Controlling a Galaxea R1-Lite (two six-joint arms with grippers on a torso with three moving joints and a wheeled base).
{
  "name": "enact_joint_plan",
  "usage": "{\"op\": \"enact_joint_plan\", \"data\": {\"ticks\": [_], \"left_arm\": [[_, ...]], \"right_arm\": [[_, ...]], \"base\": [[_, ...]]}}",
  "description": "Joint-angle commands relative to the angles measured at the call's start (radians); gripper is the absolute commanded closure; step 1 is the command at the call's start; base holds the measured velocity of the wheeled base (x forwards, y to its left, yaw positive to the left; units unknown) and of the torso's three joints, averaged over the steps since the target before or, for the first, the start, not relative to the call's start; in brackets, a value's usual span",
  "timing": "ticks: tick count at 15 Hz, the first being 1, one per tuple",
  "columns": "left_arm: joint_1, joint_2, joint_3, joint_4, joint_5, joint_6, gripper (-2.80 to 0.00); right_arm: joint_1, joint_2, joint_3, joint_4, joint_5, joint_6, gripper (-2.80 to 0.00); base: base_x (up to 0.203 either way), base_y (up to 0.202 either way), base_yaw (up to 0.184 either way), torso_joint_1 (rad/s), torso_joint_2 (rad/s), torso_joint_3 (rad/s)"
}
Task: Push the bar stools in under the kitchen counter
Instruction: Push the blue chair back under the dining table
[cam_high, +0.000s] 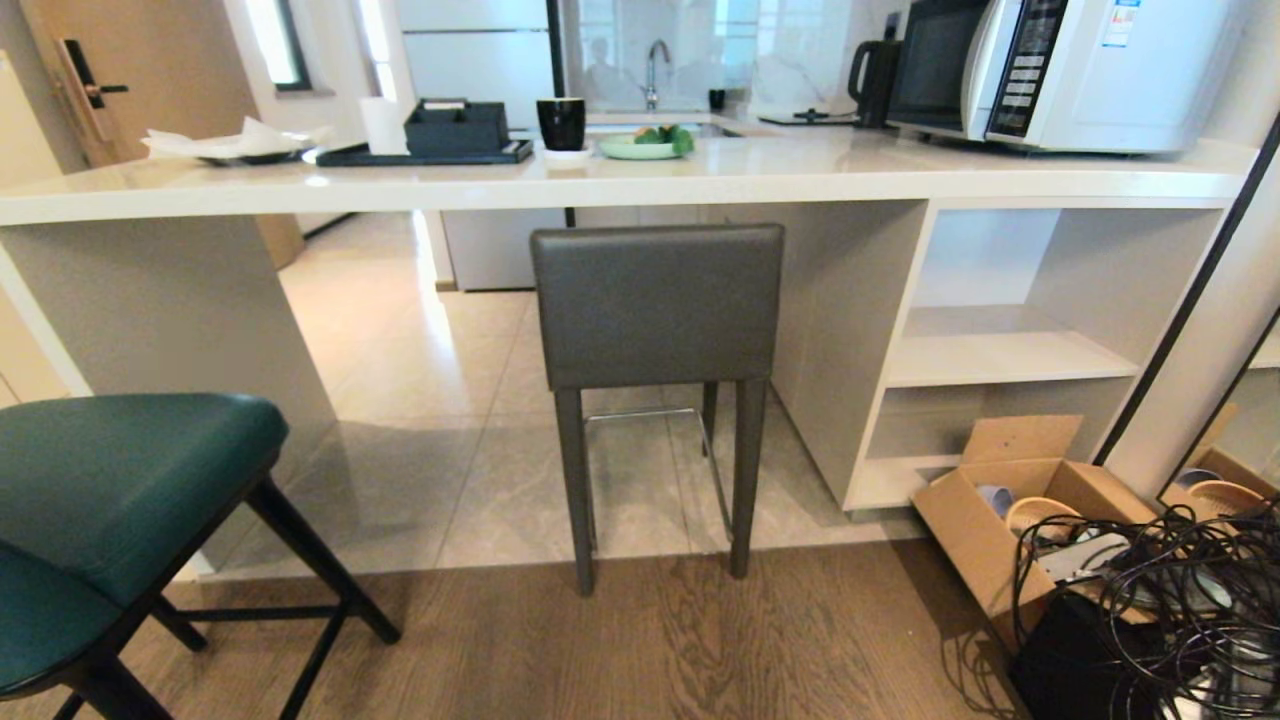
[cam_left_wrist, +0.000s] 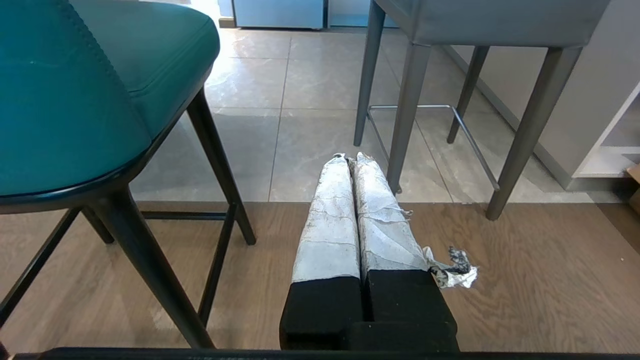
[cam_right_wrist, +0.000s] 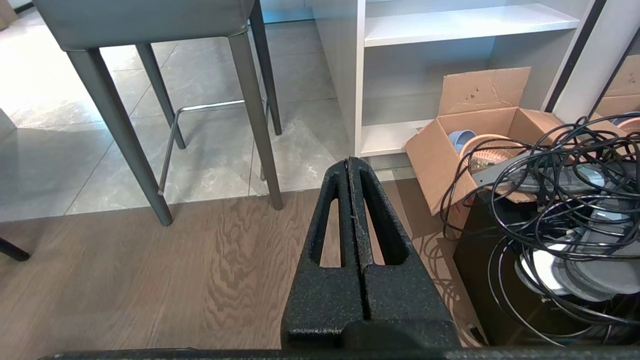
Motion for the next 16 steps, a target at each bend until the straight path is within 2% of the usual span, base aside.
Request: {"op": "enact_joint_plan", "data": {"ticks": [1, 11, 16], "left_arm": [[0.0, 0.002, 0.0, 0.0, 0.0, 0.0, 0.0], [0.0, 0.002, 0.0, 0.0, 0.0, 0.0, 0.0], [0.0, 0.002, 0.0, 0.0, 0.0, 0.0, 0.0]], "right_arm": [[0.0, 0.002, 0.002, 0.001, 0.0, 0.0, 0.0], [0.0, 0.002, 0.002, 0.0, 0.0, 0.0, 0.0], [0.0, 0.002, 0.002, 0.0, 0.0, 0.0, 0.0]], "base": [[0.0, 0.0, 0.0, 0.0, 0.0, 0.0], [0.001, 0.005, 0.0, 0.001, 0.0, 0.0], [0.001, 0.178, -0.002, 0.003, 0.0, 0.003]]}}
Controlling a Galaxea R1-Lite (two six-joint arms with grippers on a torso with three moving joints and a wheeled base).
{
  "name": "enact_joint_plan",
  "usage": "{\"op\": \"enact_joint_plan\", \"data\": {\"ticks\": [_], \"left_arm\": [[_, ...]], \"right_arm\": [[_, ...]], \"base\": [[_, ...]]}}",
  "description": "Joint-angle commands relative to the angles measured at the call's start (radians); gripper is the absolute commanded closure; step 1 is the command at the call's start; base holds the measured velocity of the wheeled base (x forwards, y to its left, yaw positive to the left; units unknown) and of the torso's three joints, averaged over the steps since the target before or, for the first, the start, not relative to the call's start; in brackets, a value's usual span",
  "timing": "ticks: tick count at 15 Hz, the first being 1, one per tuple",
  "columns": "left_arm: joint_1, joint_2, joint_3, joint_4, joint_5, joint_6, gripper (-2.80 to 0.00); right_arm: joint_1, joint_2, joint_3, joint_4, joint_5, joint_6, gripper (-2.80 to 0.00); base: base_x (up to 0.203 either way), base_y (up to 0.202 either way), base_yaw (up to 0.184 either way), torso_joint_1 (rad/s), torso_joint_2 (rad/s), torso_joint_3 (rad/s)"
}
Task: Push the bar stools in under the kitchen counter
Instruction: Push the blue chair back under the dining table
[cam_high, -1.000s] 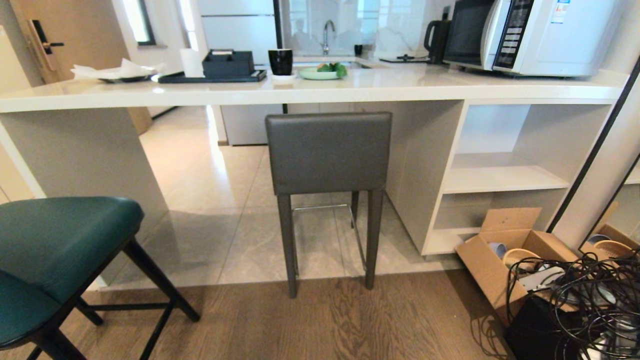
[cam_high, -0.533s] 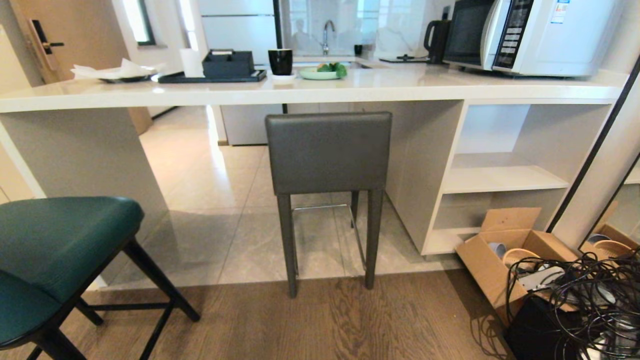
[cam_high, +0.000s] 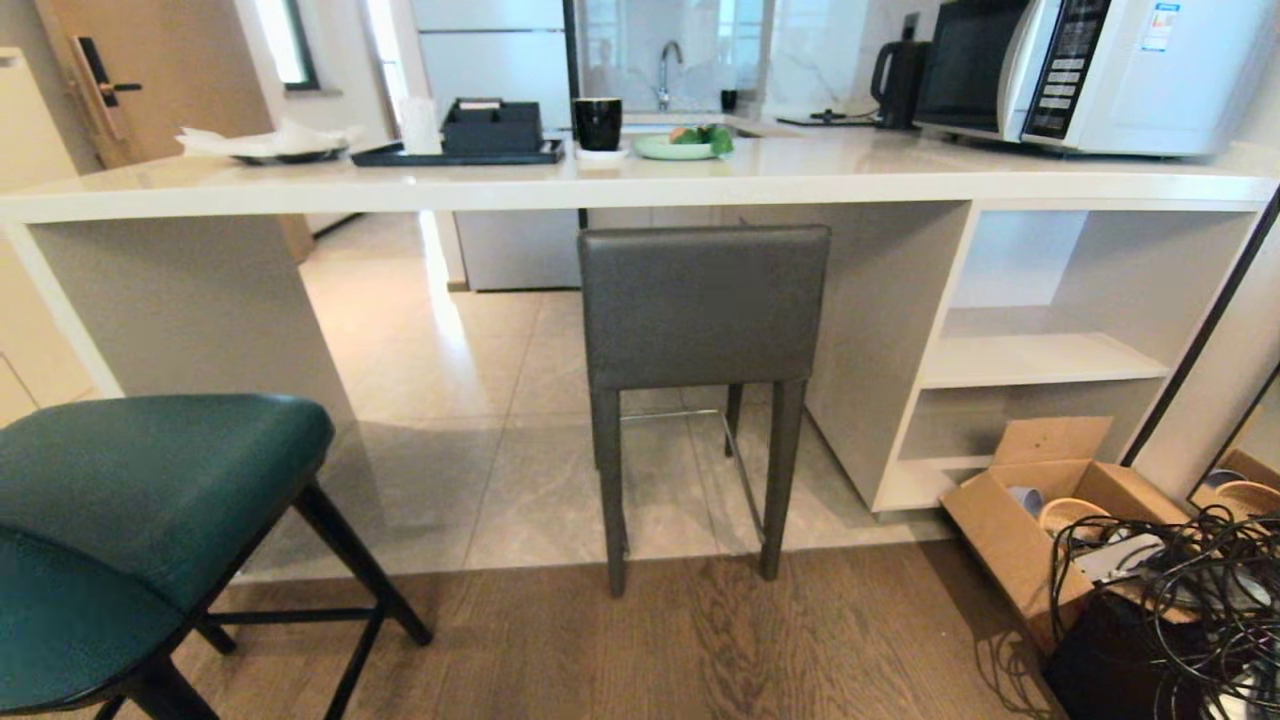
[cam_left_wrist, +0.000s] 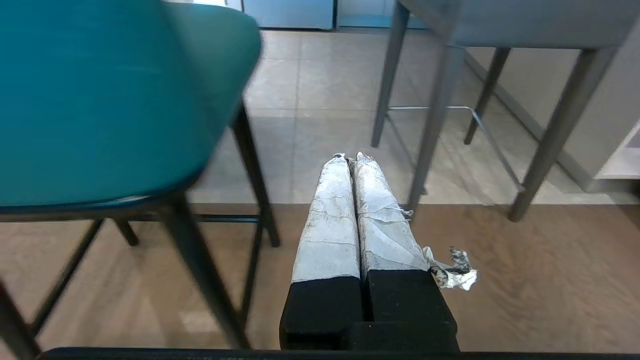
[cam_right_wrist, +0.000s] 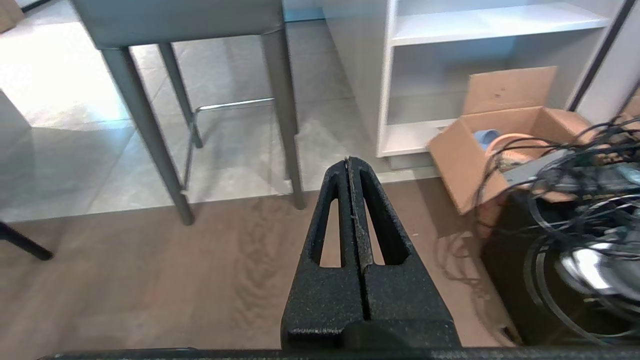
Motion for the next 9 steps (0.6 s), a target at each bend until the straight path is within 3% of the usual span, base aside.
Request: {"op": "enact_joint_plan", "data": {"ticks": [1, 9], "left_arm": [[0.0, 0.001, 0.0, 0.0, 0.0, -0.001, 0.0], [0.0, 0.001, 0.0, 0.0, 0.0, -0.001, 0.0]], "right_arm": [[0.0, 0.001, 0.002, 0.0, 0.0, 0.0, 0.0], [0.0, 0.001, 0.002, 0.0, 0.0, 0.0, 0.0]], "base": [[0.0, 0.198, -0.002, -0.002, -0.01, -0.002], [0.0, 0.198, -0.001, 0.004, 0.0, 0.002]]}}
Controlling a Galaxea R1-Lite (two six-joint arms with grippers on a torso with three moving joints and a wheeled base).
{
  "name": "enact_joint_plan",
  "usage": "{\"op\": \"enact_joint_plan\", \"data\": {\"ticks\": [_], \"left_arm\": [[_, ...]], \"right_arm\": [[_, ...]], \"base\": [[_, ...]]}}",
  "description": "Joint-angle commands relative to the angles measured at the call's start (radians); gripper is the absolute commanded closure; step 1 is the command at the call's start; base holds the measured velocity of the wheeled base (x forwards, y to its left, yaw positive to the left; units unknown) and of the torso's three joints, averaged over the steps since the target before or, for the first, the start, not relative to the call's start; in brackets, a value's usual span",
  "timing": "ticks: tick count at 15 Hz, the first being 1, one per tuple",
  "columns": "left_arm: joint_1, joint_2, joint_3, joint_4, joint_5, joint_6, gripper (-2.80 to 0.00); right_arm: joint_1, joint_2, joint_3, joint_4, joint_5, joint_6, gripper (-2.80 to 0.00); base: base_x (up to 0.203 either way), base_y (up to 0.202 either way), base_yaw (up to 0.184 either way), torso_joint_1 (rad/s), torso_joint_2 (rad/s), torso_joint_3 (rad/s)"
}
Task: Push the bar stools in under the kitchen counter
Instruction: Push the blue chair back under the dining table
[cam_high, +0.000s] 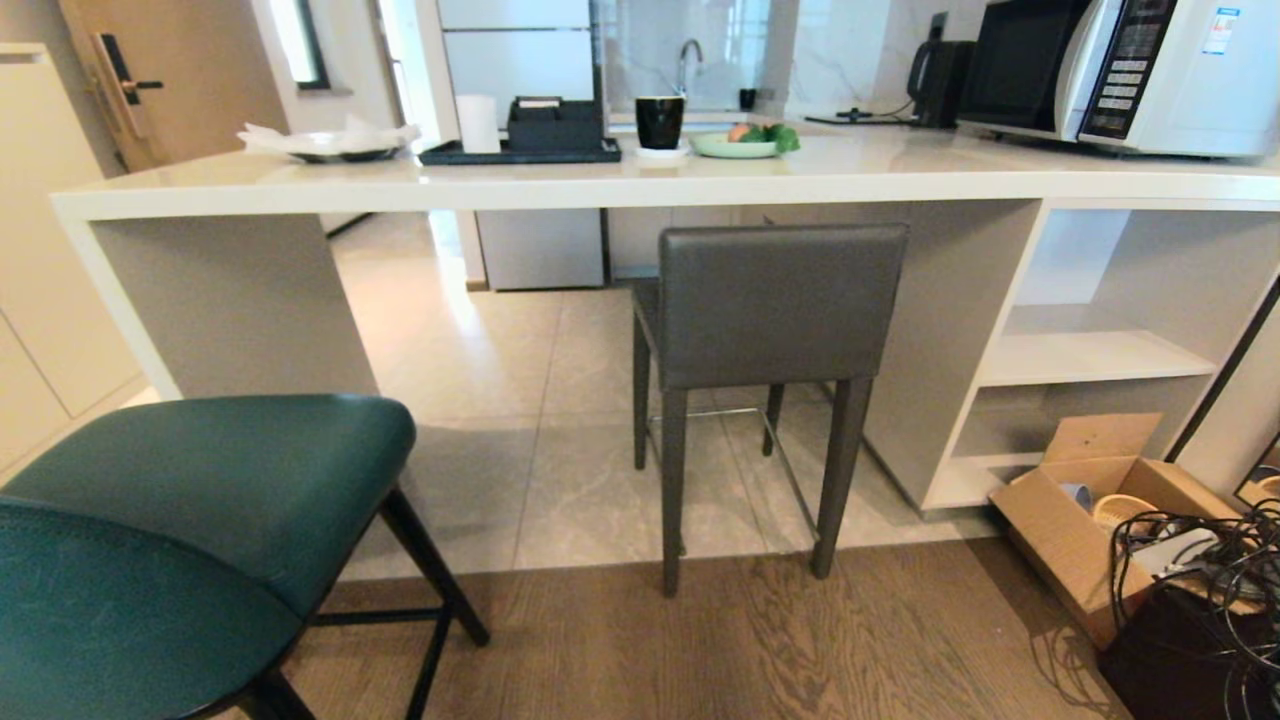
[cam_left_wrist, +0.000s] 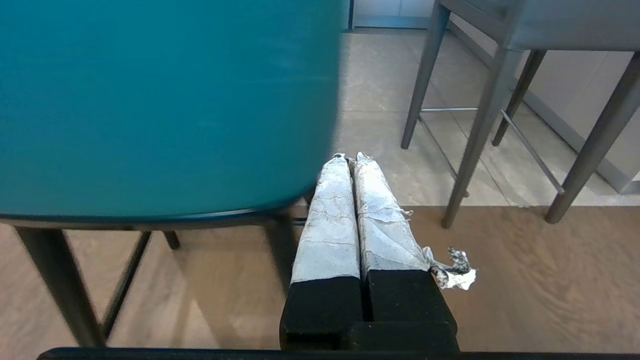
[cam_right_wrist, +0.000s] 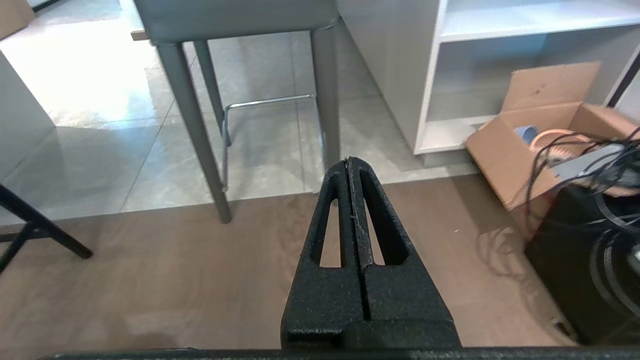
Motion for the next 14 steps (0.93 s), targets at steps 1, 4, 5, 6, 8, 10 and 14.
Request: {"op": "enact_joint_plan", "data": {"ticks": [1, 4, 5, 6, 8, 10, 14], "left_arm": [[0.0, 0.001, 0.0, 0.0, 0.0, -0.001, 0.0], [0.0, 0.001, 0.0, 0.0, 0.0, -0.001, 0.0], [0.0, 0.001, 0.0, 0.0, 0.0, -0.001, 0.0], [0.0, 0.001, 0.0, 0.0, 0.0, -0.001, 0.0], [0.0, 0.001, 0.0, 0.0, 0.0, -0.001, 0.0], [0.0, 0.001, 0.0, 0.0, 0.0, -0.001, 0.0], [0.0, 0.001, 0.0, 0.0, 0.0, -0.001, 0.0]], "right_arm": [[0.0, 0.001, 0.002, 0.001, 0.0, 0.0, 0.0], [0.0, 0.001, 0.002, 0.0, 0.0, 0.0, 0.0], [0.0, 0.001, 0.002, 0.0, 0.0, 0.0, 0.0], [0.0, 0.001, 0.002, 0.0, 0.0, 0.0, 0.0], [0.0, 0.001, 0.002, 0.001, 0.0, 0.0, 0.0], [0.0, 0.001, 0.002, 0.0, 0.0, 0.0, 0.0], [0.0, 0.001, 0.002, 0.0, 0.0, 0.0, 0.0]], "base": [[0.0, 0.194, -0.001, 0.002, 0.0, 0.007], [0.0, 0.197, -0.004, 0.002, 0.0, 0.001], [0.0, 0.197, 0.0, -0.002, 0.0, 0.002], [0.0, 0.193, -0.003, 0.002, 0.01, 0.003], [0.0, 0.196, -0.001, -0.002, 0.0, 0.002], [0.0, 0.197, -0.002, -0.002, 0.0, 0.004], [0.0, 0.199, 0.0, 0.001, 0.0, 0.004]]}}
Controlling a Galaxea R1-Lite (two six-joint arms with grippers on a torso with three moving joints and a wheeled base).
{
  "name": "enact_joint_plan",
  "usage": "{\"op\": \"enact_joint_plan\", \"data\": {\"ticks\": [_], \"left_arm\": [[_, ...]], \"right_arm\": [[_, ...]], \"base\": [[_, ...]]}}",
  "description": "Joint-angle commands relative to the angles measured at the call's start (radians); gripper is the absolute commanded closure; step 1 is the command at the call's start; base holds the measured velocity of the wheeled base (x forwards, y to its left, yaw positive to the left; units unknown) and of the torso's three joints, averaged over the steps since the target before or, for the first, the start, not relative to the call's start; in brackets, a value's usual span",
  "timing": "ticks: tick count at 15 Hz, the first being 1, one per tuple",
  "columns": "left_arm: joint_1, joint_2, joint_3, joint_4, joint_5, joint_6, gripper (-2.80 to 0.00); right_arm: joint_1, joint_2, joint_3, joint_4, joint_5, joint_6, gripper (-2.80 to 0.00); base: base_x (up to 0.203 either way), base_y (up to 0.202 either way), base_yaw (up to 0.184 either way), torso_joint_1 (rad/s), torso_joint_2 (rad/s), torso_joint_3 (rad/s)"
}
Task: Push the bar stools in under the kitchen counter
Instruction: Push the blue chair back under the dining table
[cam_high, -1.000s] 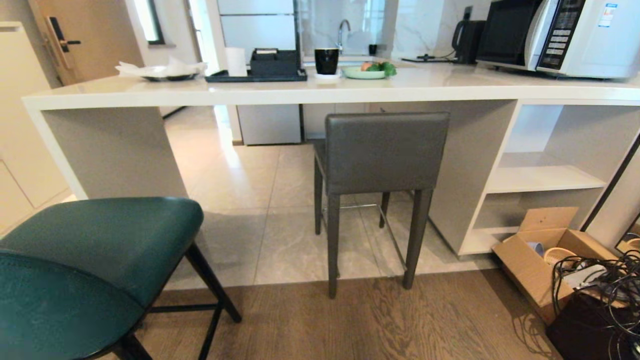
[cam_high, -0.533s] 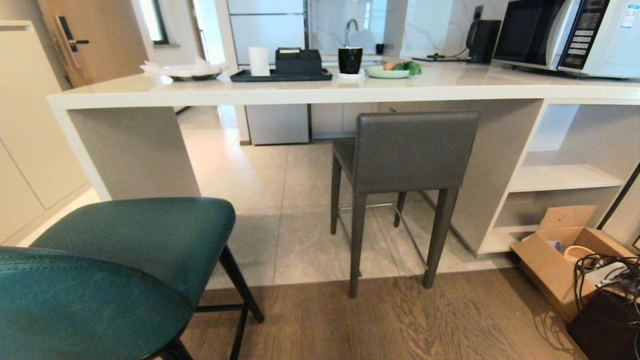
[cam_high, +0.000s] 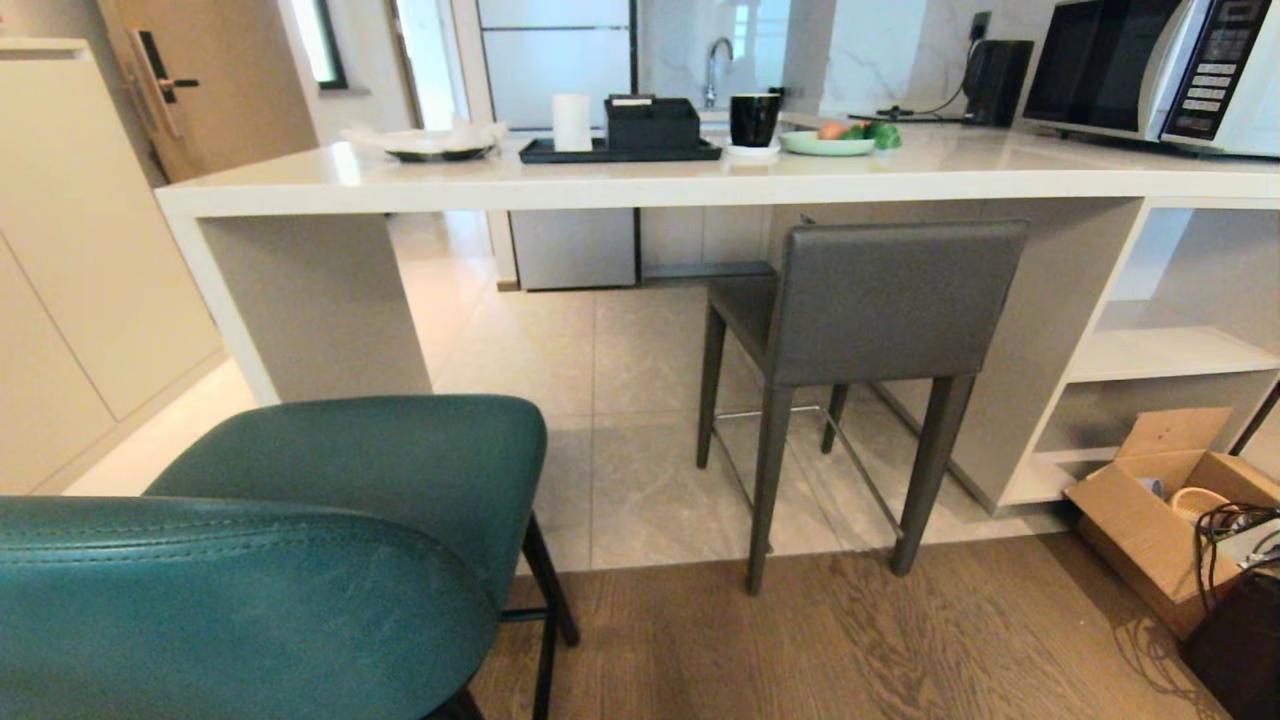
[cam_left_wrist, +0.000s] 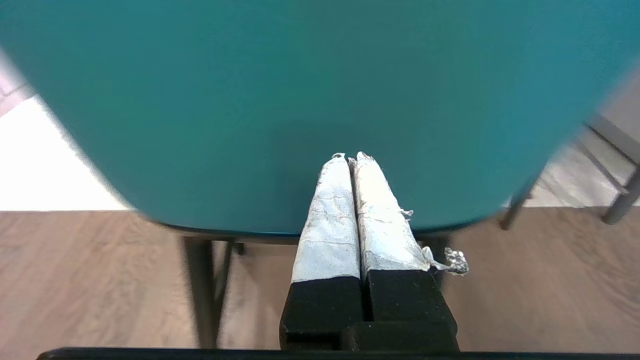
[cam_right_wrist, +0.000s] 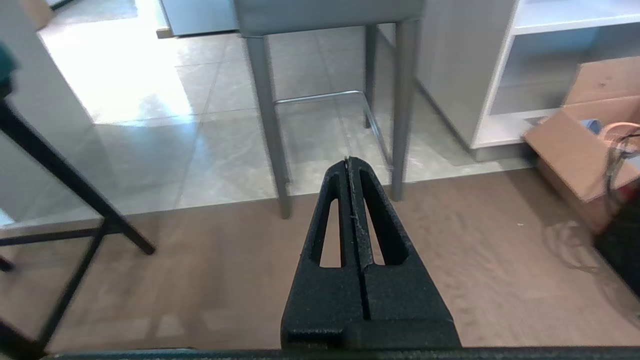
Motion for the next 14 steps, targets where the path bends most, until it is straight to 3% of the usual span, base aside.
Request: {"op": "enact_joint_plan", "data": {"ticks": [1, 14], "left_arm": [[0.0, 0.001, 0.0, 0.0, 0.0, -0.001, 0.0], [0.0, 0.001, 0.0, 0.0, 0.0, -0.001, 0.0]], "right_arm": [[0.0, 0.001, 0.002, 0.0, 0.0, 0.001, 0.0], [0.0, 0.001, 0.002, 0.0, 0.0, 0.001, 0.0]], "base": [[0.0, 0.205, 0.001, -0.002, 0.0, 0.002], [0.0, 0.195, -0.002, 0.002, 0.0, 0.001]]}}
